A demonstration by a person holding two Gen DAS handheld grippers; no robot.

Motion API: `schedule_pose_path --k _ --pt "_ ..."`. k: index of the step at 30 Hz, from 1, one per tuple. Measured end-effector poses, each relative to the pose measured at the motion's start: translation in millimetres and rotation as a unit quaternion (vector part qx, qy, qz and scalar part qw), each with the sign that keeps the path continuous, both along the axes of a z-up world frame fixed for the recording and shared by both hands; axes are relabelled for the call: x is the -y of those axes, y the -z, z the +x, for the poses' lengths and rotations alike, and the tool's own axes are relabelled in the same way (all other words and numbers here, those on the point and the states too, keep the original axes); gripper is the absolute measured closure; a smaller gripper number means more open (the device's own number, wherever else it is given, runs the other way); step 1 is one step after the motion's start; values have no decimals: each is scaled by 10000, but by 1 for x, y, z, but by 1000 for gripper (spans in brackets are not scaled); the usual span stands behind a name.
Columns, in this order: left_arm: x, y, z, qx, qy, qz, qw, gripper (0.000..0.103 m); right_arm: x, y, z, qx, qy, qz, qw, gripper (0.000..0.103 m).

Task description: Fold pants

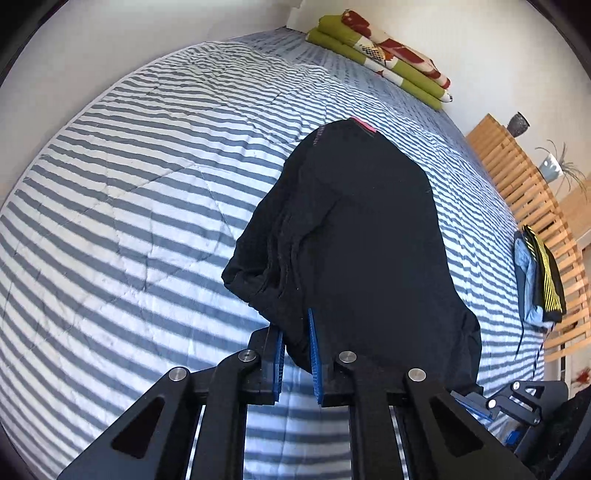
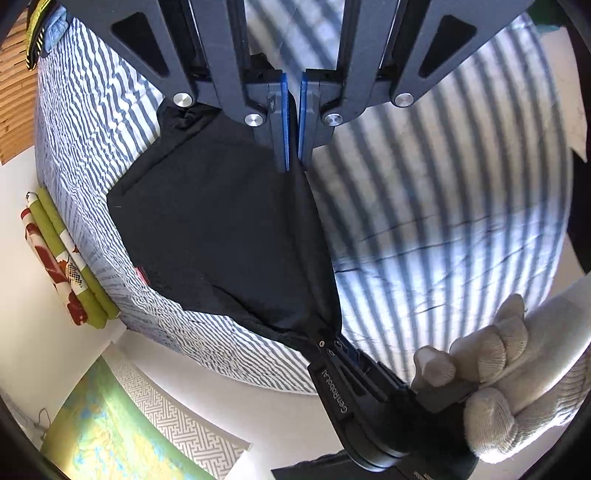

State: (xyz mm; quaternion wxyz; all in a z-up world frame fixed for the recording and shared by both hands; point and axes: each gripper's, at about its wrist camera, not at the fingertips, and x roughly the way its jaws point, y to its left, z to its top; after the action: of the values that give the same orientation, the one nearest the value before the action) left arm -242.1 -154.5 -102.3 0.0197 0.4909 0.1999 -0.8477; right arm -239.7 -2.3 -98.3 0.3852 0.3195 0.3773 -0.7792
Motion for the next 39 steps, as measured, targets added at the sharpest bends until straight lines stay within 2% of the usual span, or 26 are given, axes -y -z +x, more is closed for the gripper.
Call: schedule_pose_path --k 5,11,16,18,20,22,25,28,31,33,35,37,39 --pt "-11 -28 87 43 73 -19 10000 93 -21 -19 57 259 -308 -44 9992 99" --pt "-37 -42 205 237 137 -5 9996 94 -46 -40 144 842 -789 -128 9932 99" --pt "-48 -25 258 820 468 -23 9955 88 -55 -26 192 1008 -1001 -14 9899 99" --pt "-43 -32 274 834 531 39 9951 88 -54 -20 197 973 -982 23 9904 99" --pt "-38 -49 279 674 664 -88 9955 88 -55 -19 194 1026 -876 -36 9909 99" --pt "-36 -67 277 513 833 -321 9947 88 -57 -22 196 1056 -820 -107 9910 99" --pt "-31 -95 248 76 1050 -606 9926 88 -54 -23 194 1082 -799 -135 9908 100" --pt "-35 -92 192 -71 1709 -288 9848 88 -50 -25 201 1094 -814 -133 9906 100" --pt "-49 -60 147 141 2268 -218 9736 88 -51 -32 196 1257 -728 -247 9891 100" --pt "-56 -25 114 502 2475 -305 9671 88 -55 -41 189 1354 -662 -360 9879 100" --pt "-58 11 99 989 2551 -280 9614 89 -58 -50 180 1418 -589 -450 9871 100" --pt "-46 34 90 1265 2541 71 9588 92 -61 -61 168 1485 -504 -584 9859 100" --pt "-32 30 83 1153 2430 470 9620 91 -65 -72 150 1509 -392 -715 9852 100"
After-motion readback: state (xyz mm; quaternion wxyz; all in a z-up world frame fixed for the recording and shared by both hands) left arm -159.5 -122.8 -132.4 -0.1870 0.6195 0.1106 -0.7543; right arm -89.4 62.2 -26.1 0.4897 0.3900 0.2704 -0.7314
